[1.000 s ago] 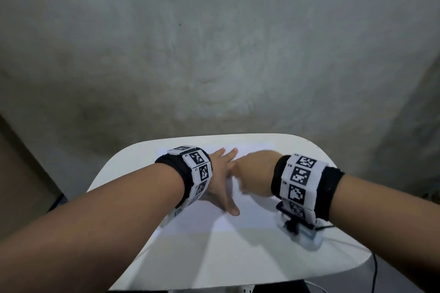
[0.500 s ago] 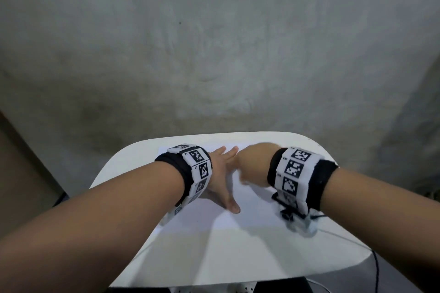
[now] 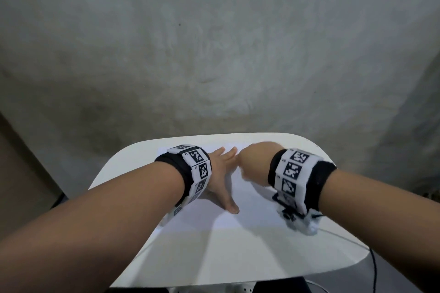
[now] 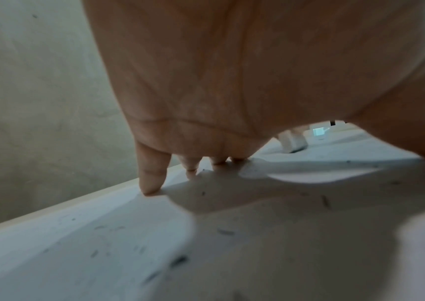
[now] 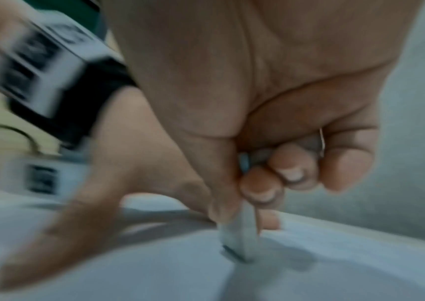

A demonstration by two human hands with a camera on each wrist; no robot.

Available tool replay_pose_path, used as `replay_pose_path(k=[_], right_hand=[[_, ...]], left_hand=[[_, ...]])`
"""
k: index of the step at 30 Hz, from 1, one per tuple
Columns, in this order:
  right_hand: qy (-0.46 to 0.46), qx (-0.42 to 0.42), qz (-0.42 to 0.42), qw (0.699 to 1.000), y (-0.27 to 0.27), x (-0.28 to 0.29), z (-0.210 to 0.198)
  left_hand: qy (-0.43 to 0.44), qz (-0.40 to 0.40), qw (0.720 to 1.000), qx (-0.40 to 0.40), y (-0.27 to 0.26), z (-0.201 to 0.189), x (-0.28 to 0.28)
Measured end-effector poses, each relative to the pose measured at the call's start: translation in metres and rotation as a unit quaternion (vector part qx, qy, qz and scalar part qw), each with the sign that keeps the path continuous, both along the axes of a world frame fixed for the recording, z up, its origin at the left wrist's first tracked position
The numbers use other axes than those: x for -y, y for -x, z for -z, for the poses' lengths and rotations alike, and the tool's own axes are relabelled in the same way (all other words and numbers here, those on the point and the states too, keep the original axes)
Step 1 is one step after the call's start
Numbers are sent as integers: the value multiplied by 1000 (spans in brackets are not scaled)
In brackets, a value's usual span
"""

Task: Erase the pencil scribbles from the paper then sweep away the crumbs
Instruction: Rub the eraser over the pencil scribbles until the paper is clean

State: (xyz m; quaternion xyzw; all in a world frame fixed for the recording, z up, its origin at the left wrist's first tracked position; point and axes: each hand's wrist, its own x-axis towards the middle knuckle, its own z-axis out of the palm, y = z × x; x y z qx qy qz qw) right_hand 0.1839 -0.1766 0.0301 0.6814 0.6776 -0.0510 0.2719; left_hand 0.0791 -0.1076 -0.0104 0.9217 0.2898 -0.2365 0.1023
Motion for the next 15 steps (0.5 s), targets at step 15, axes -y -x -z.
replay_pose_path(k=[15], right_hand=[[18, -30, -101, 994, -2, 36, -8]], left_hand=[[-41, 15, 999, -28, 1, 1, 6]])
